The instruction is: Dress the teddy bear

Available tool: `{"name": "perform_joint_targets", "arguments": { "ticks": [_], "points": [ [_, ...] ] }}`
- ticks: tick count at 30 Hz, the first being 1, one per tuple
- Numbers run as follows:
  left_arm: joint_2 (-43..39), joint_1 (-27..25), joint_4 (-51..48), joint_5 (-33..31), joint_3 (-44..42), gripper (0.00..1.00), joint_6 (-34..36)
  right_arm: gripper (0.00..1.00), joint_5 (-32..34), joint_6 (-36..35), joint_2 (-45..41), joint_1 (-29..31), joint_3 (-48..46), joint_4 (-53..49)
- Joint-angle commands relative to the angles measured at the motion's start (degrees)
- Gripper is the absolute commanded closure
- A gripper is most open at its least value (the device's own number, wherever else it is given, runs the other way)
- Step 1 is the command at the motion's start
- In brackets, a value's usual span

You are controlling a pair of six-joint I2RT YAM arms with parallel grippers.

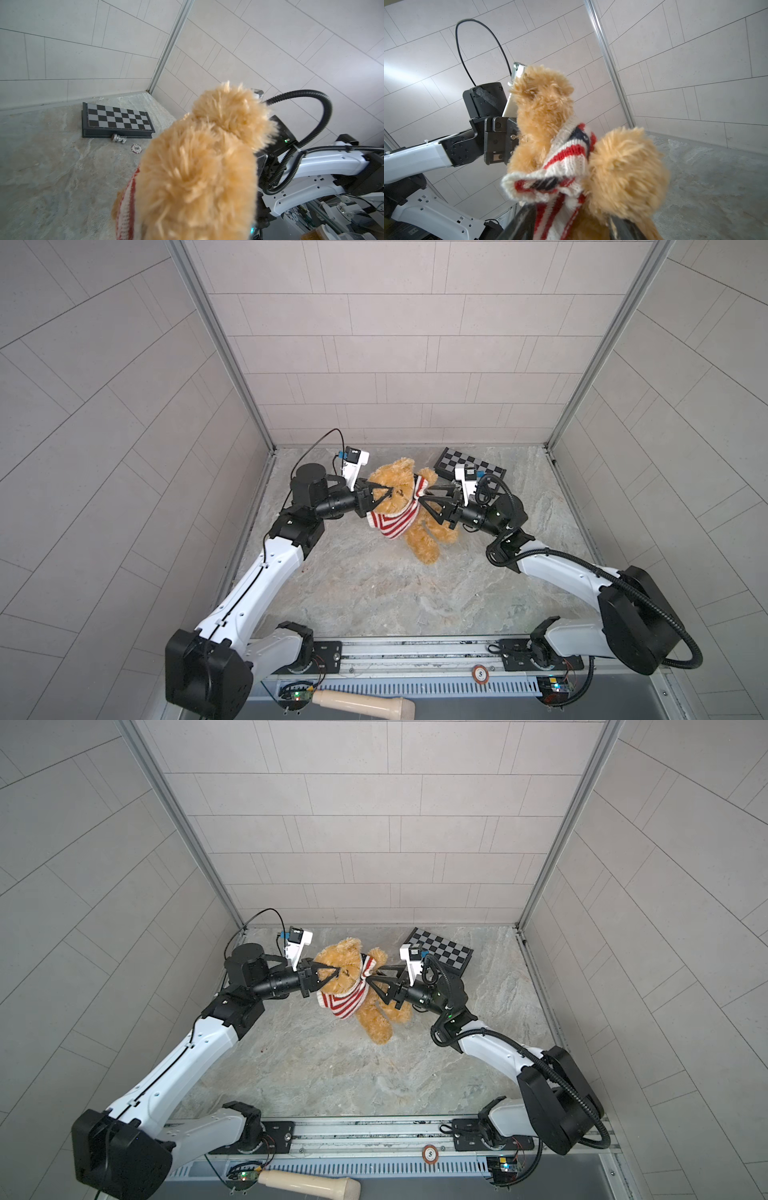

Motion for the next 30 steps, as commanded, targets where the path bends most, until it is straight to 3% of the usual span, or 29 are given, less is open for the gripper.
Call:
{"name": "perform_joint_targets", "arguments": {
  "ticks": [1, 4, 9, 11, 15, 17, 20, 26, 30],
  "points": [
    [-0.5, -0.3, -2.2, -1.6, 0.5, 1.0, 2.9, 0.44, 1.7, -2.4, -0.6, 1.4, 2.8, -3.4],
    [-0.6, -0.7, -2.2, -1.5, 0.5, 1.0, 3.2, 0.58, 3.2, -2.5, 0.7, 1.4, 3.4, -5.4],
    [-0.8, -0.9, -1.2, -2.1, -0.3, 1.0, 2.7, 0.72, 3.6, -2.3, 2.3, 1.6, 4.7, -7.5],
    [-0.7, -1.0, -1.3, -3.2, -0.4, 1.0, 2.7, 0.71, 3.4, -2.2, 2.8, 1.8, 5.1, -8.4],
    [-0.9, -1.0, -0.7, -7.4, -0.9, 1.0, 2.5, 0.47, 4.8, -1.4, 2.6, 2.2, 4.6, -9.8],
    [-0.9, -1.0, 1.0, -8.6, -1.7, 1.0, 1.6, 0.44, 6.1, -0.7, 2.8, 2.6, 4.5, -10.4],
    [-1.5, -1.0, 3.8, -10.4, -3.4, 1.0, 0.3, 0.44, 7.7, 0.2, 3.2, 2.7, 4.0, -10.3],
    [-2.3, -1.0, 5.5, -11.6, -4.6, 1.0, -0.6, 0.63, 7.7, 0.5, 4.7, 2.8, 5.7, -12.8],
    [-2.7, -1.1, 7.2, -11.1, -5.3, 1.0, -1.4, 0.64, 7.3, 1.3, 6.2, 2.9, 6.3, -13.0]
  ]
}}
